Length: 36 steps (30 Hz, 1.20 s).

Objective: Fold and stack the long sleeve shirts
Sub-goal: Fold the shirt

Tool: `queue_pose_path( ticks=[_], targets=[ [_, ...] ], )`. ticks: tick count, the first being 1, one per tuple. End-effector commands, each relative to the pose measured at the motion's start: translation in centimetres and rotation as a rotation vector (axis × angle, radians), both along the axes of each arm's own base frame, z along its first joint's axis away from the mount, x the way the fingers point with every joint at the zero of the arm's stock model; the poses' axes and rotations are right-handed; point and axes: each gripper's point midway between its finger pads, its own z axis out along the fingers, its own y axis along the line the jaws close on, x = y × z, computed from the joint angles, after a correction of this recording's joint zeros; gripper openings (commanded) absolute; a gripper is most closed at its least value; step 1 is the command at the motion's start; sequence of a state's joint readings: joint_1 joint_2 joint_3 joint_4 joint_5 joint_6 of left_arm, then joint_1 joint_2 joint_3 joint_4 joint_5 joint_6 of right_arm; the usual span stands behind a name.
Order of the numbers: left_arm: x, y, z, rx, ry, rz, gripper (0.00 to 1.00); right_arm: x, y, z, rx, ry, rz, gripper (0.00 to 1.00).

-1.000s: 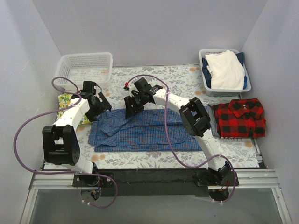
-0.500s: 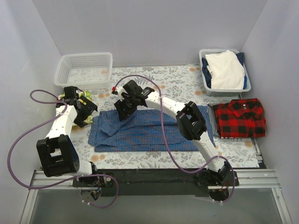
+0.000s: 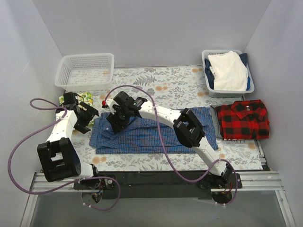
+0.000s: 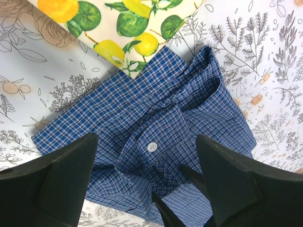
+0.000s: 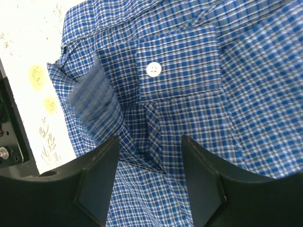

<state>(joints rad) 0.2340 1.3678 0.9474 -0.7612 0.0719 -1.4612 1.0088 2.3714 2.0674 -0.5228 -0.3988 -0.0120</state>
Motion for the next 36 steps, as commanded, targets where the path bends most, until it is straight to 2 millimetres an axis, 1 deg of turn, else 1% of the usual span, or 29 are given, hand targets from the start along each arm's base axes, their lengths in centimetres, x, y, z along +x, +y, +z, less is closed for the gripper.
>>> queue_pose_path(
  ticks=[1, 4, 6, 8, 9, 11, 12, 13, 14, 15, 16, 17, 18, 19, 20, 22, 24, 25, 26, 28, 29, 30, 31, 32, 33, 34, 35, 36],
  targets=[
    [-0.1, -0.3, 0.9, -0.024, -0.043, 0.007, 0.85, -0.6, 1.1, 1.3, 0.036, -0.022, 0.034, 0.62],
    [-0.1, -0.3, 0.8, -0.032, -0.044, 0.012, 0.85, -0.3, 1.1, 2.3, 0.032, -0.064, 0.005, 0.62],
    [-0.2, -0.4, 0.7, -0.039, -0.044, 0.008, 0.85, 0.3, 1.2, 3.4, 0.042, -0.1, -0.016, 0.62],
    [-0.1, -0.4, 0.7, -0.042, -0.044, 0.008, 0.85, 0.5, 1.1, 4.0, 0.042, -0.122, -0.031, 0.62],
    [-0.1, -0.4, 0.7, -0.042, -0.046, 0.006, 0.85, 0.6, 1.0, 4.8, 0.05, -0.146, -0.027, 0.62],
    [0.0, -0.4, 0.6, -0.043, -0.043, 0.008, 0.85, 0.3, 0.7, 5.1, 0.038, -0.171, -0.019, 0.6],
    [0.0, -0.4, 0.6, -0.044, -0.042, 0.005, 0.85, 0.3, 0.5, 5.8, 0.037, -0.191, -0.017, 0.57],
    [0.1, -0.4, 0.6, -0.044, -0.044, 0.004, 0.85, -0.4, -0.1, 5.2, 0.013, -0.196, 0.008, 0.54],
    [0.1, -0.4, 0.6, -0.046, -0.041, 0.004, 0.85, -0.8, -0.3, 5.4, 0.01, -0.202, 0.014, 0.54],
    [0.2, -0.4, 0.6, -0.046, -0.043, 0.003, 0.85, -1.0, -0.7, 6.2, 0.012, -0.217, 0.013, 0.52],
    [0.3, -0.3, 0.5, -0.045, -0.044, 0.005, 0.85, -1.5, -1.1, 5.7, -0.005, -0.224, 0.027, 0.47],
    [0.3, -0.4, 0.4, -0.047, -0.041, 0.003, 0.85, -1.7, -1.4, 6.6, -0.001, -0.24, 0.021, 0.47],
    [0.4, -0.4, 0.5, -0.047, -0.043, 0.003, 0.85, -1.3, -1.7, 6.8, -0.01, -0.267, 0.001, 0.47],
    [0.4, -0.3, 0.4, -0.045, -0.042, 0.005, 0.85, -1.6, -1.7, 7.0, -0.013, -0.276, -0.005, 0.51],
    [0.4, -0.3, 0.5, -0.045, -0.044, 0.005, 0.85, -1.4, -1.7, 7.7, -0.008, -0.292, -0.022, 0.54],
    [0.3, -0.3, 0.4, -0.047, -0.043, 0.006, 0.85, -1.2, -1.4, 8.2, 0.006, -0.305, -0.021, 0.59],
    [0.3, -0.3, 0.4, -0.045, -0.043, 0.003, 0.85, -1.6, -0.9, 8.7, 0.022, -0.3, -0.001, 0.6],
    [0.3, -0.2, 0.3, -0.044, -0.041, 0.004, 0.85, -1.8, -0.7, 8.6, 0.026, -0.293, 0.012, 0.62],
    [0.3, -0.2, 0.3, -0.043, -0.039, 0.005, 0.85, -2.0, -0.5, 8.1, 0.025, -0.28, 0.027, 0.63],
    [0.3, -0.2, 0.4, -0.041, -0.038, 0.006, 0.85, -2.7, 0.0, 7.8, 0.036, -0.253, 0.054, 0.64],
    [0.3, -0.2, 0.3, -0.041, -0.035, 0.008, 0.85, -2.7, 0.1, 6.9, 0.026, -0.241, 0.061, 0.64],
    [0.2, -0.1, 0.3, -0.039, -0.031, 0.012, 0.85, -2.6, 0.4, 6.8, 0.03, -0.24, 0.062, 0.65],
    [0.2, -0.1, 0.2, -0.038, -0.028, 0.016, 0.85, -2.4, 0.6, 6.5, 0.03, -0.242, 0.058, 0.65],
    [0.2, 0.0, 0.3, -0.039, -0.021, 0.019, 0.85, -2.2, 0.8, 5.5, 0.017, -0.242, 0.058, 0.66],
    [0.1, 0.0, 0.3, -0.043, -0.014, 0.027, 0.85, -1.8, 1.2, 5.3, 0.025, -0.251, 0.056, 0.66],
    [0.1, 0.1, 0.4, -0.04, -0.006, 0.028, 0.85, -1.1, 1.7, 5.6, 0.043, -0.257, 0.048, 0.67],
    [-0.3, 0.1, 0.4, -0.039, 0.017, 0.032, 0.85, -0.7, 2.0, 4.3, 0.033, -0.24, 0.047, 0.67],
    [-0.2, 0.4, 0.6, -0.032, 0.019, 0.039, 0.86, -0.6, 2.5, 4.2, 0.049, -0.224, 0.052, 0.67]
  ],
)
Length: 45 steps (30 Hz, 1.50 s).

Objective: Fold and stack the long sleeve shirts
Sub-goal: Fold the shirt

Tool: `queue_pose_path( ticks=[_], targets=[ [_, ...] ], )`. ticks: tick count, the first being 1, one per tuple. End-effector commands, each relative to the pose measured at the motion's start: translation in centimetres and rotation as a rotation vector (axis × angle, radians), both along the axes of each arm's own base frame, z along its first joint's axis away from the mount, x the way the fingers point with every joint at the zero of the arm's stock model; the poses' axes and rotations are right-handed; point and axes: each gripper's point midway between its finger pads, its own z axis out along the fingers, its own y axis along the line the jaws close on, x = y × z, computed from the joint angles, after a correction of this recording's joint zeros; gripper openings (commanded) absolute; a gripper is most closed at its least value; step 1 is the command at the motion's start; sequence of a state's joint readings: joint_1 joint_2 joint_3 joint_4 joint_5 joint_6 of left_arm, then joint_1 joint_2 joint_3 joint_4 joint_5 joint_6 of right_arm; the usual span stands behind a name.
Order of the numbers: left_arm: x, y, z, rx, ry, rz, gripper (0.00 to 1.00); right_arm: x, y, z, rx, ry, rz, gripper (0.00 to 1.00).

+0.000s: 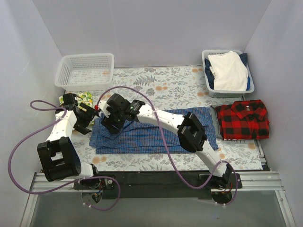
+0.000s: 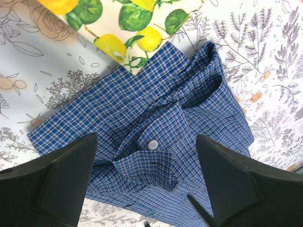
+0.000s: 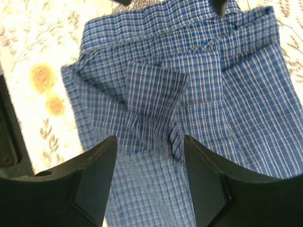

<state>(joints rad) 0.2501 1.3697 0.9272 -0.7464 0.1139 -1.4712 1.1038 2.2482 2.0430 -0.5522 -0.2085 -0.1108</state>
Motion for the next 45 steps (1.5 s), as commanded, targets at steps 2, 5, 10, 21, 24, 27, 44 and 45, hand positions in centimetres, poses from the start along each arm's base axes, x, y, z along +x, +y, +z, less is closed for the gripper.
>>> queue_pose_path(
  ticks=[2, 5, 10, 21, 24, 27, 44, 45],
  targets=[
    [-0.5, 0.8, 0.8, 0.019, 0.043, 0.041, 0.86, 2.4, 2.5, -1.2, 0.067, 0.031, 0.003, 0.67],
    [-0.9, 0.7, 0.3, 0.008, 0.057, 0.053, 0.86, 3.1, 2.5, -2.3, 0.067, 0.049, -0.005, 0.67],
    [-1.6, 0.7, -0.6, -0.023, 0.067, 0.073, 0.86, 3.1, 2.1, -2.2, 0.078, 0.08, 0.005, 0.32],
    [-0.6, 1.2, -0.4, -0.015, 0.029, 0.056, 0.86, 7.1, 0.8, 8.2, 0.201, -0.172, -0.172, 0.01],
    [-0.3, 1.2, -0.2, -0.014, 0.015, 0.045, 0.86, 9.0, 0.0, 12.9, 0.272, -0.277, -0.244, 0.01],
    [-0.1, 0.9, 0.0, -0.025, -0.003, 0.028, 0.86, 11.3, -1.4, 17.5, 0.336, -0.382, -0.328, 0.01],
    [1.2, -1.4, 1.8, 0.046, -0.094, -0.171, 0.85, 19.4, -8.1, 32.8, 0.62, -0.703, -0.596, 0.01],
    [1.2, -1.4, 1.7, 0.044, -0.092, -0.168, 0.85, 19.9, -8.8, 33.7, 0.634, -0.72, -0.608, 0.01]
  ],
)
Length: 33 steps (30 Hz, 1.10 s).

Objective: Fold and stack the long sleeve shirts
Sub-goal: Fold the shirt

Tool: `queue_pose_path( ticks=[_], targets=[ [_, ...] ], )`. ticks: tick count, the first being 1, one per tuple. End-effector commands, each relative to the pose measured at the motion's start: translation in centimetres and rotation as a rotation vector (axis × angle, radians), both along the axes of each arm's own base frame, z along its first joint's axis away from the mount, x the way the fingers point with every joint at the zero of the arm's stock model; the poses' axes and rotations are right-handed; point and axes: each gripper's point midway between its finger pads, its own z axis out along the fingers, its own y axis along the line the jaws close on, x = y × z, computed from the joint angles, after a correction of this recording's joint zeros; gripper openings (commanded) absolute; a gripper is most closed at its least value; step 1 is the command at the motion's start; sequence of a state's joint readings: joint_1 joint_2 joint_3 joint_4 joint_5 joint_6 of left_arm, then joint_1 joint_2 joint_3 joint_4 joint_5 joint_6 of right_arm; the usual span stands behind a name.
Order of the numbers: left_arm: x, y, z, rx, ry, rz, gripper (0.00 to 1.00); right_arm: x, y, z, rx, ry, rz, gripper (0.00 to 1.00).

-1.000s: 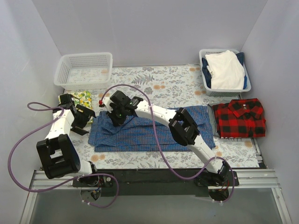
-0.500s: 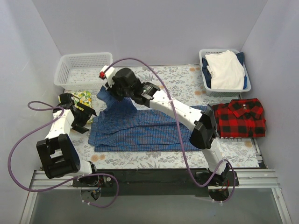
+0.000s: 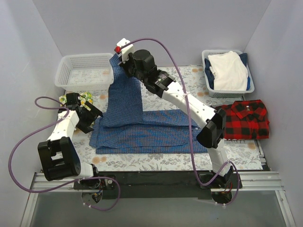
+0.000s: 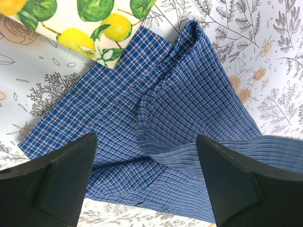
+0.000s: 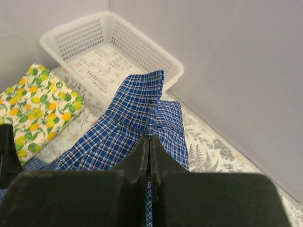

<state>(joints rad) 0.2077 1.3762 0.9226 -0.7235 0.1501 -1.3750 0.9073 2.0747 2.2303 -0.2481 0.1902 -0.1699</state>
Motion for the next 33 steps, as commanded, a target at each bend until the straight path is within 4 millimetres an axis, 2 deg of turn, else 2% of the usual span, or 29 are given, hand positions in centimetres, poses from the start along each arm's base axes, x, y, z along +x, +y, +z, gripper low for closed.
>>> queue_pose_path(
  ticks=[1, 2, 5, 7, 13, 14, 15, 16, 17, 18, 19, 21, 22, 23, 26, 29, 33],
  targets=[
    [1.1, 0.1, 1.8, 0.027, -0.073, -0.024, 0.85, 1.6, -3.1, 10.6, 0.191, -0.214, -0.083, 0.01],
    [1.1, 0.2, 1.7, 0.027, -0.068, -0.019, 0.85, 1.4, -3.7, 12.1, 0.213, -0.243, -0.09, 0.01],
    [1.4, 0.3, 1.7, 0.028, -0.072, -0.016, 0.85, 1.2, -5.0, 14.2, 0.228, -0.296, -0.103, 0.01],
    [1.6, 0.2, 1.7, 0.025, -0.072, -0.017, 0.85, 1.1, -5.4, 14.8, 0.232, -0.309, -0.104, 0.01],
    [2.4, 0.6, 1.9, 0.034, -0.076, -0.007, 0.85, 0.7, -7.0, 14.7, 0.214, -0.306, -0.145, 0.01],
    [2.6, 0.7, 1.9, 0.038, -0.075, -0.004, 0.85, 0.1, -7.9, 15.6, 0.225, -0.314, -0.154, 0.01],
    [2.7, 0.7, 1.9, 0.042, -0.074, -0.004, 0.85, 0.0, -7.9, 14.3, 0.207, -0.29, -0.153, 0.01],
    [2.9, 0.9, 1.8, 0.045, -0.069, 0.0, 0.85, -0.4, -8.3, 14.2, 0.206, -0.283, -0.15, 0.01],
    [3.2, 1.1, 2.1, 0.051, -0.075, 0.004, 0.85, -1.5, -9.4, 15.6, 0.228, -0.296, -0.142, 0.01],
    [3.5, 1.2, 2.1, 0.06, -0.077, 0.007, 0.85, -1.9, -8.9, 13.7, 0.199, -0.264, -0.114, 0.01],
    [3.7, 1.4, 2.1, 0.062, -0.073, 0.012, 0.85, -3.2, -9.9, 15.0, 0.222, -0.274, -0.091, 0.01],
    [4.5, 1.7, 2.4, 0.073, -0.079, 0.022, 0.85, -5.1, -9.2, 14.0, 0.207, -0.245, 0.013, 0.01],
    [4.7, 1.9, 2.4, 0.08, -0.079, 0.027, 0.85, -5.7, -8.9, 12.6, 0.192, -0.209, 0.051, 0.01],
    [5.0, 2.1, 2.2, 0.081, -0.073, 0.03, 0.85, -7.1, -9.1, 12.6, 0.192, -0.189, 0.092, 0.01],
    [6.0, 2.4, 2.4, 0.09, -0.075, 0.036, 0.85, -10.7, -8.0, 10.5, 0.173, -0.122, 0.232, 0.01],
    [7.0, 2.6, 2.8, 0.09, -0.084, 0.041, 0.85, -14.8, -5.9, 8.4, 0.155, -0.07, 0.339, 0.01],
    [8.1, 3.2, 3.2, 0.108, -0.084, 0.05, 0.85, -18.4, -3.5, 6.7, 0.146, -0.015, 0.437, 0.01]
  ],
)
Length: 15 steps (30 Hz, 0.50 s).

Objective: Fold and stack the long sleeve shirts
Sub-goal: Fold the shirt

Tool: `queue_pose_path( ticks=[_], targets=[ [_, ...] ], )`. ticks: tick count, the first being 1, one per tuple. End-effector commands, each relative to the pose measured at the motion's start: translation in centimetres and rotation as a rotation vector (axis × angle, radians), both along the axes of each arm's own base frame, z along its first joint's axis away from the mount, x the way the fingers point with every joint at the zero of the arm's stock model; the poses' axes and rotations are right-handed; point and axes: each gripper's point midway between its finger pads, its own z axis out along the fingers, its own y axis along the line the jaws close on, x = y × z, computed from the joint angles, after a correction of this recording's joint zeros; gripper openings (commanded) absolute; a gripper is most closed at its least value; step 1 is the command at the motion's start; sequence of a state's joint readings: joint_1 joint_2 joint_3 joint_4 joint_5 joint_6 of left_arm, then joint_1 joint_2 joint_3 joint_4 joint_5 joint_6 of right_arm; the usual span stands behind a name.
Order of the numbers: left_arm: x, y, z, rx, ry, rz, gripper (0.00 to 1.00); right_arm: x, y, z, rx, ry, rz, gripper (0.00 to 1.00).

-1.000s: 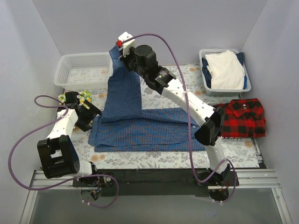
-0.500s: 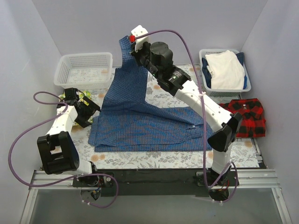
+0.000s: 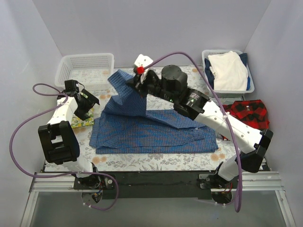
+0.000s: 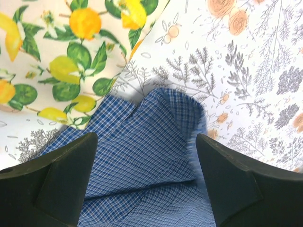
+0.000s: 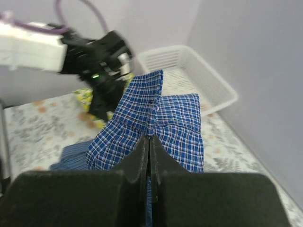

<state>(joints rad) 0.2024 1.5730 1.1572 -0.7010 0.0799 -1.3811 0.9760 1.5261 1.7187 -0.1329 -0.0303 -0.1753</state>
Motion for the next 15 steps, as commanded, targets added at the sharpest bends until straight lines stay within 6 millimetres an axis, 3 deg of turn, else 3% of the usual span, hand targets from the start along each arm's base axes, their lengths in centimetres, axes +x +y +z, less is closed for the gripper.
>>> queue_pose_path(
  ticks=[1, 5, 10, 15],
  targets=[
    [1.6, 0.9, 1.5, 0.039, -0.034, 0.016, 0.85, -5.1, 3.4, -1.9, -0.009, 0.069, 0.177, 0.01],
    [2.0, 0.5, 1.7, 0.021, -0.041, 0.0, 0.85, -8.2, 5.6, -3.3, -0.034, 0.09, 0.251, 0.01],
    [2.7, -0.9, 2.7, -0.041, -0.094, -0.065, 0.85, -10.2, 5.7, -4.3, -0.007, 0.129, 0.299, 0.01],
    [2.0, -6.0, 2.8, -0.203, -0.148, -0.23, 0.84, -9.4, 5.1, -7.3, -0.021, 0.198, 0.218, 0.01]
  ],
)
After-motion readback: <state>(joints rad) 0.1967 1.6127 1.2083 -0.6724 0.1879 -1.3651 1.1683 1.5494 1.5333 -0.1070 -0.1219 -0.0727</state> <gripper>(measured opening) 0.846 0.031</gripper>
